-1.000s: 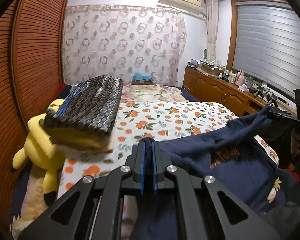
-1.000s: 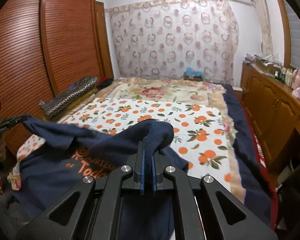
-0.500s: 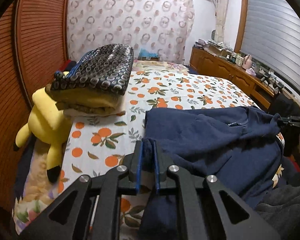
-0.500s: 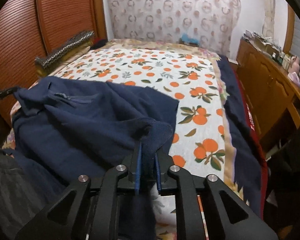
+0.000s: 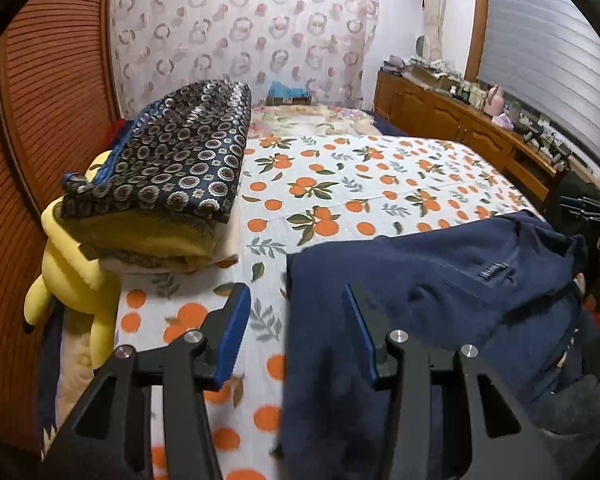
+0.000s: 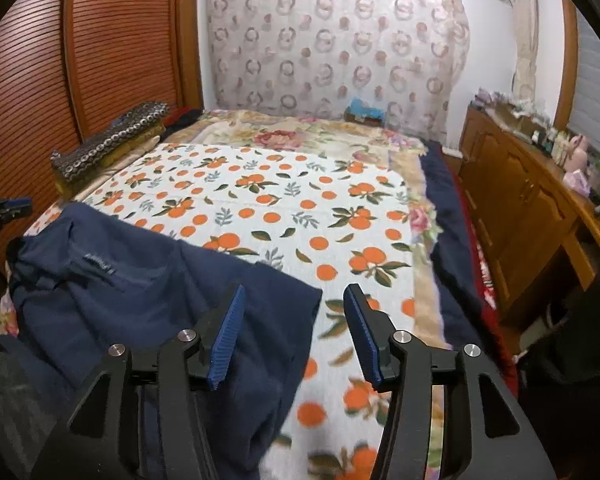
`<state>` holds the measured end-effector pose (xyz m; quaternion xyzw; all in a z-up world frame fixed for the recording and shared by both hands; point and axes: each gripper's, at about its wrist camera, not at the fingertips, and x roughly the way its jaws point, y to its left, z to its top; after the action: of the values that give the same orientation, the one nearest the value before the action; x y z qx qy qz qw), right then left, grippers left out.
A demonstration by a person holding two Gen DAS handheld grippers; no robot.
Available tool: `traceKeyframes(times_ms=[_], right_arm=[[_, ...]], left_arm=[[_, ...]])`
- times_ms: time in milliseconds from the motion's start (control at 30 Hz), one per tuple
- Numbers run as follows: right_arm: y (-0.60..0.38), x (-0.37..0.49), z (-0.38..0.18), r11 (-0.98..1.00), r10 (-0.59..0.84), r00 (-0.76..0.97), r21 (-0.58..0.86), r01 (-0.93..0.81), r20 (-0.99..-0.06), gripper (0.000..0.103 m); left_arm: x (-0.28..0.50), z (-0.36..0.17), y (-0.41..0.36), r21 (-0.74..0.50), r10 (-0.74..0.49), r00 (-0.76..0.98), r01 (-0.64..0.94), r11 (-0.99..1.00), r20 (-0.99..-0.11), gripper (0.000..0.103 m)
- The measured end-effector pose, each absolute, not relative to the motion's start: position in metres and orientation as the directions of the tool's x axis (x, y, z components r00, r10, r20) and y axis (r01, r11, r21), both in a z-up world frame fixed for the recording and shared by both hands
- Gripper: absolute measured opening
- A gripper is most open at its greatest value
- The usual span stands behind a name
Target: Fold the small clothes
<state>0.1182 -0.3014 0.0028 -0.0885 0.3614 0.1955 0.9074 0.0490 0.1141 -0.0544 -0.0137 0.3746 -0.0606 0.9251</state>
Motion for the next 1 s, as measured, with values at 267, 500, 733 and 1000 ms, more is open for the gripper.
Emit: traceKeyframes(times_ms=[267, 500, 733, 1000], right_arm=[[-0.299, 0.168, -0.044, 0.920, 0.281, 0.579, 0.044, -0.388, -0.766, 0.055], [-0.301, 0.171, -0.057, 0.915, 0.315, 0.533, 0.103, -0.389, -0.785, 0.058], [-0.288, 0.163, -0.058, 0.897, 0.324, 0.516, 0.085, -0.433, -0.793, 0.053], [-0.273, 0.138, -0.031, 0.843, 0.420, 0.520, 0.107, -0.527, -0.744, 0.008]], left_arm=[[0.092, -0.075, 0.108, -0.061, -0.125, 0.647, 0.120, 0.991, -0.752, 0.047], [0.109, -0.096, 0.103, -0.078, -0.146, 0.569, 0.141, 0.987, -0.809, 0.047], [0.108, -0.098, 0.104, -0.131, -0.197, 0.546, 0.159, 0.979, -0.814, 0.045], [0.087, -0.062, 0.093, -0.195, -0.302, 0.599, 0.237, 0.952, -0.742, 0.002]])
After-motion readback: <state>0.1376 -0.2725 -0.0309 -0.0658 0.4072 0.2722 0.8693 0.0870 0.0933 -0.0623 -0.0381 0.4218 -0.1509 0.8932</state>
